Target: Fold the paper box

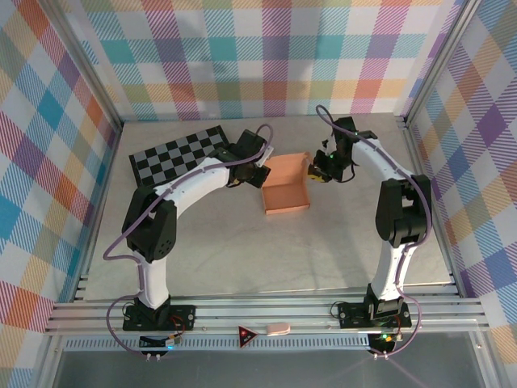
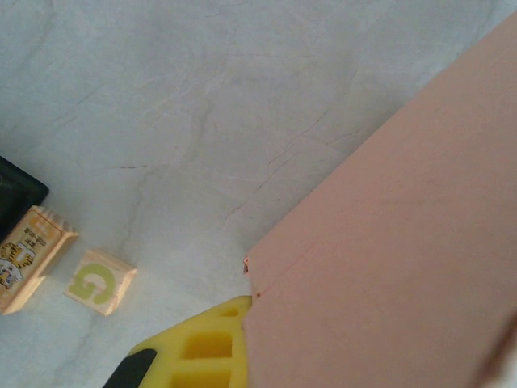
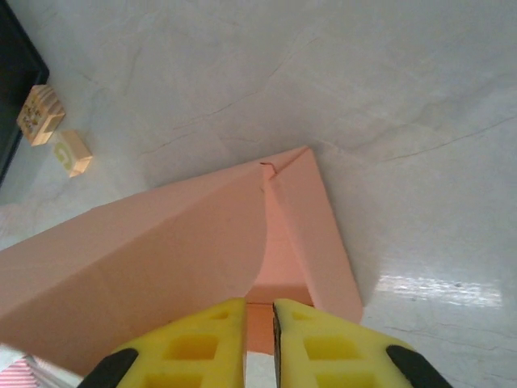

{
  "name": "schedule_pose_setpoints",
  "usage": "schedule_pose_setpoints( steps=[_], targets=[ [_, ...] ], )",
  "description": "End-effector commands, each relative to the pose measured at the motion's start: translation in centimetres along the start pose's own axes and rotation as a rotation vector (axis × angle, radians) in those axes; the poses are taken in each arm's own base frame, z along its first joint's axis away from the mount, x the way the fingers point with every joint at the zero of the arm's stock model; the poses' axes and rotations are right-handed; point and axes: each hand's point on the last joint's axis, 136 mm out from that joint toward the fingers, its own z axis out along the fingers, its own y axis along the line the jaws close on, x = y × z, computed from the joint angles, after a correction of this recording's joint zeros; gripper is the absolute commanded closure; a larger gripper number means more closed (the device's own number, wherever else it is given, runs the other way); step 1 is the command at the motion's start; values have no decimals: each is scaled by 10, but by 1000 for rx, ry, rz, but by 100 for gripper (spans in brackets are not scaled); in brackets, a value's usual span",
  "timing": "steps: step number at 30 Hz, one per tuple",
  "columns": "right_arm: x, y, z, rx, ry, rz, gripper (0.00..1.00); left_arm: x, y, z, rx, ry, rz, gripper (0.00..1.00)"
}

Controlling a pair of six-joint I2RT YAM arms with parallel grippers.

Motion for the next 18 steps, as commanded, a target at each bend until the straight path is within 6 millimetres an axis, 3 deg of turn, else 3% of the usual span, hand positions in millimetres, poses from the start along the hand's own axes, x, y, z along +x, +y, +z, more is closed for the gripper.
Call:
schedule_pose_setpoints(
  steps=[1,3,6,10,15,18],
  targets=[
    [-20,15,-50,38,-159,-142,79,-10,-5,0,-5,-27,111,100],
    [-22,19,-68,54,-213,-237,75,-8,-9,-2,19,-29,144,100],
    [-21,35,-86,20,-257,-422,60,-6,-12,-3,31,-28,185,100],
    [-14,44,-83,39,-190,-603,47,-5,-11,-4,36,-23,235,100],
    [-14,53,-70,93,-152,-756,50,-7,-7,-4,42,-22,219,100],
    [-14,42,-61,178,-140,-792,51,-8,-5,-3,43,-19,208,100]
  ],
)
